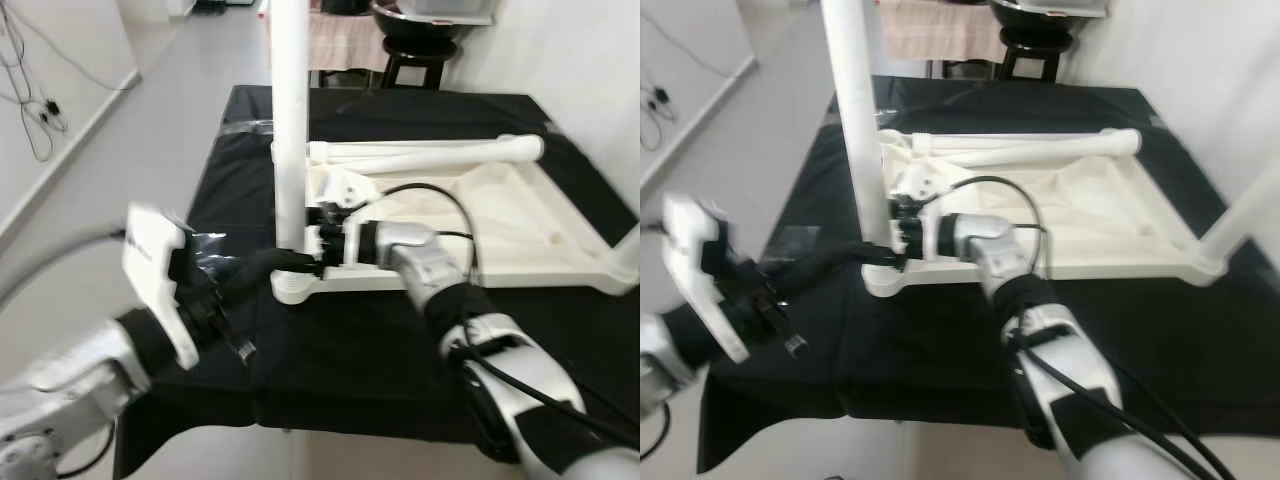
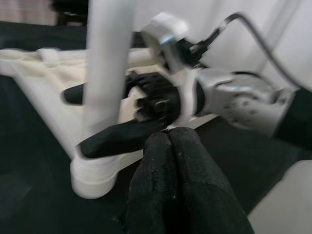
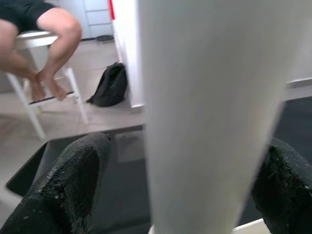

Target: Building children table

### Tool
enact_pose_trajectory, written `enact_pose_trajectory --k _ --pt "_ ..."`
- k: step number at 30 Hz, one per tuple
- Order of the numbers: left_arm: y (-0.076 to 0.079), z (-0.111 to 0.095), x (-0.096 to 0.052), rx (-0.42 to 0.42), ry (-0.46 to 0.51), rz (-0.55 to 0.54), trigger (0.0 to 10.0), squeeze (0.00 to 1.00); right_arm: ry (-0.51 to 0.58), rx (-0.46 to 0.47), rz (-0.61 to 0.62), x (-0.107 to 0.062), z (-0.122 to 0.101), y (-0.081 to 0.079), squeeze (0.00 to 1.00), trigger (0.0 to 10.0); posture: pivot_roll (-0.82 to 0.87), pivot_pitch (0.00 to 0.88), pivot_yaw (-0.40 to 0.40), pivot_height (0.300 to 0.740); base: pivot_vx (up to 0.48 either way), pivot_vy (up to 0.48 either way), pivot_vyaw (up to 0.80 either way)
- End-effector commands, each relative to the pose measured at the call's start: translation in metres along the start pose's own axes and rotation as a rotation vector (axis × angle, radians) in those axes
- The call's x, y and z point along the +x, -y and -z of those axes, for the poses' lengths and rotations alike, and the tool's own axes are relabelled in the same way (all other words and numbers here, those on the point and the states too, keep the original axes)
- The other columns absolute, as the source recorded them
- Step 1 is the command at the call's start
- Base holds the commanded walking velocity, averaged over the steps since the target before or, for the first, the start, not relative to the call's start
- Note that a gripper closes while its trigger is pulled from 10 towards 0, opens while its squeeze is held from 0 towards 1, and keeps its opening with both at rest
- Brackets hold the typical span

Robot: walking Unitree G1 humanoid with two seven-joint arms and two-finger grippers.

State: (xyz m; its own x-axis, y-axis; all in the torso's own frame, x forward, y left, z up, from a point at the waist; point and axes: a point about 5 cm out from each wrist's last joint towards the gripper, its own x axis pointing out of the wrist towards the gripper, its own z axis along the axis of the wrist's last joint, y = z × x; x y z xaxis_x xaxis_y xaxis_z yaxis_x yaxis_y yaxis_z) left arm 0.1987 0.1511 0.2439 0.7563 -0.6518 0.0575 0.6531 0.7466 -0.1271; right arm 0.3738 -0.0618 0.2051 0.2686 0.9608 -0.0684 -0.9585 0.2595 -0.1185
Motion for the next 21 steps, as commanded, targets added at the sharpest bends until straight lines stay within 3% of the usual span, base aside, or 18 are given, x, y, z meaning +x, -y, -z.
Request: enact_pose_trajectory --k 1,3,5,7,8,9,10,11,13,19,21 --pt "0.000 0.005 -0.003 0.023 -0.017 -0.043 10.0 0.00 -0.005 -0.027 -0.019 0.002 -0.002 -0.001 0.00 10.0 0.14 0.192 -0.076 0.740 0.000 0.000 0.00" --pt "-0.002 0.023 -0.014 0.046 -0.038 -0.146 10.0 0.00 -0.011 -0.039 -0.035 0.007 0.000 -0.003 0.00 10.0 0.15 0.202 -0.079 0.740 0.000 0.000 0.00" --pt "-0.002 0.030 -0.017 0.059 -0.042 -0.177 10.0 0.00 -0.011 -0.041 -0.039 0.010 0.000 -0.004 0.00 10.0 0.15 0.203 -0.079 0.740 0.000 0.000 0.00" --pt "0.000 0.037 -0.018 0.067 -0.062 -0.185 10.0 0.00 -0.006 -0.038 -0.041 0.013 0.000 -0.006 0.00 10.0 0.15 0.209 -0.079 0.740 0.000 0.000 0.00" --pt "0.005 0.048 -0.019 0.013 -0.093 -0.148 10.0 0.00 0.001 -0.031 -0.046 0.016 0.001 -0.007 0.00 10.0 0.16 0.210 -0.076 0.740 0.000 0.000 0.00" --pt "0.010 0.056 -0.019 -0.016 -0.099 -0.140 10.0 0.00 0.010 -0.024 -0.052 0.019 0.000 -0.008 0.00 8.3 0.15 0.211 -0.069 0.740 0.000 0.000 0.00" --pt "0.014 0.060 -0.020 -0.032 -0.099 -0.137 10.0 0.00 0.016 -0.021 -0.056 0.020 0.000 -0.009 0.00 8.3 0.15 0.212 -0.067 0.740 0.000 0.000 0.00" --pt "0.019 0.067 -0.018 -0.040 -0.104 -0.139 10.0 0.00 0.027 -0.018 -0.068 0.022 -0.003 -0.009 0.00 0.5 0.15 0.213 -0.064 0.740 0.000 0.000 0.00" --pt "0.022 0.072 -0.016 -0.045 -0.097 -0.142 10.0 0.00 0.039 -0.020 -0.092 0.023 -0.007 -0.009 0.00 0.0 0.16 0.216 -0.063 0.740 0.000 0.000 0.00" --pt "0.013 0.073 -0.020 -0.049 -0.055 -0.205 10.0 0.00 0.036 -0.028 -0.114 0.019 -0.013 -0.005 0.00 0.0 0.16 0.216 -0.062 0.740 0.000 0.000 0.00" --pt "0.012 0.074 -0.020 -0.032 -0.020 -0.241 10.0 0.00 0.014 -0.041 -0.100 0.011 -0.013 0.000 0.00 0.0 0.15 0.212 -0.058 0.740 0.000 0.000 0.00"
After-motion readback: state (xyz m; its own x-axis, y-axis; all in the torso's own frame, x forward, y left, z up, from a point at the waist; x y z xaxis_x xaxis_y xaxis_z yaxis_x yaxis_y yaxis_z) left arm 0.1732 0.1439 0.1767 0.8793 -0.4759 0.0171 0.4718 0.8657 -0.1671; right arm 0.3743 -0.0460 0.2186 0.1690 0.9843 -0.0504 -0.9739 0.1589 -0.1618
